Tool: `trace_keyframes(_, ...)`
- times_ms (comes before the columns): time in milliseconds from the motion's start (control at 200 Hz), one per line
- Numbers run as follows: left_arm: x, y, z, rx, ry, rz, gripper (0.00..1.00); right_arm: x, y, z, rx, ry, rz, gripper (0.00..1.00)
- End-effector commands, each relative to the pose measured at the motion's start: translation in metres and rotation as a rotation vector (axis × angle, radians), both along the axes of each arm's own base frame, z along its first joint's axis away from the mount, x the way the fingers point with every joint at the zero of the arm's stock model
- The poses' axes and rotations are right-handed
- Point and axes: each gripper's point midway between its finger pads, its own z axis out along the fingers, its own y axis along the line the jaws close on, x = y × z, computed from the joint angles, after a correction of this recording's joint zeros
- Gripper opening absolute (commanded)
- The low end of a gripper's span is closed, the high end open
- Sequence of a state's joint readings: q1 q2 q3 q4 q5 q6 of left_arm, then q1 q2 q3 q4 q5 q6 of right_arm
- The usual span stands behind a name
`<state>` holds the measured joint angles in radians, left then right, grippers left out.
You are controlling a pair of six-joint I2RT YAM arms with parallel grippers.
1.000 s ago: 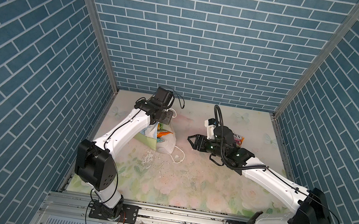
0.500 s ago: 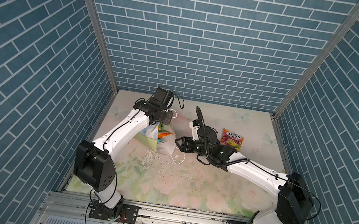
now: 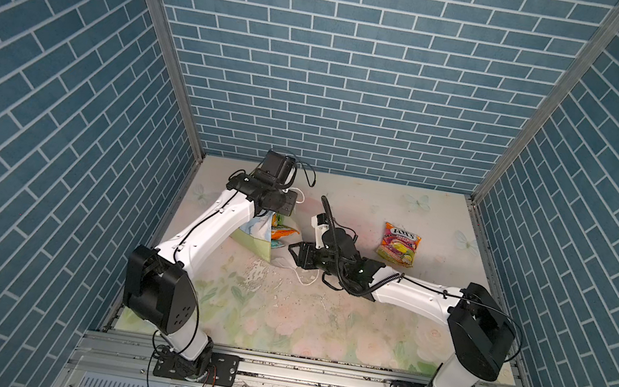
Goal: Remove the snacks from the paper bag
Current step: 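Move the right gripper over to the tilted bag's opening, then lower the right gripper into the bag toward the remaining packets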
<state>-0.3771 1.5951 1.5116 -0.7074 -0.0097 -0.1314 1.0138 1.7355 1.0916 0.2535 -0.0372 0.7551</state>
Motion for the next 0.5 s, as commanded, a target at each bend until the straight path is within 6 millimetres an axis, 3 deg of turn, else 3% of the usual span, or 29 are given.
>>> trace_keyframes(0,0.002,-0.009,0.031,-0.088,-0.084,-0.011,0.0,0.004,0.01,0.01,0.064,-0.029,-0.044,0.54)
trace_keyframes(495,-0.004,-0.026,0.03,-0.111,-0.086,-0.056,0.0,0.005,0.015,-0.017,0.08,-0.003,-0.1,0.51)
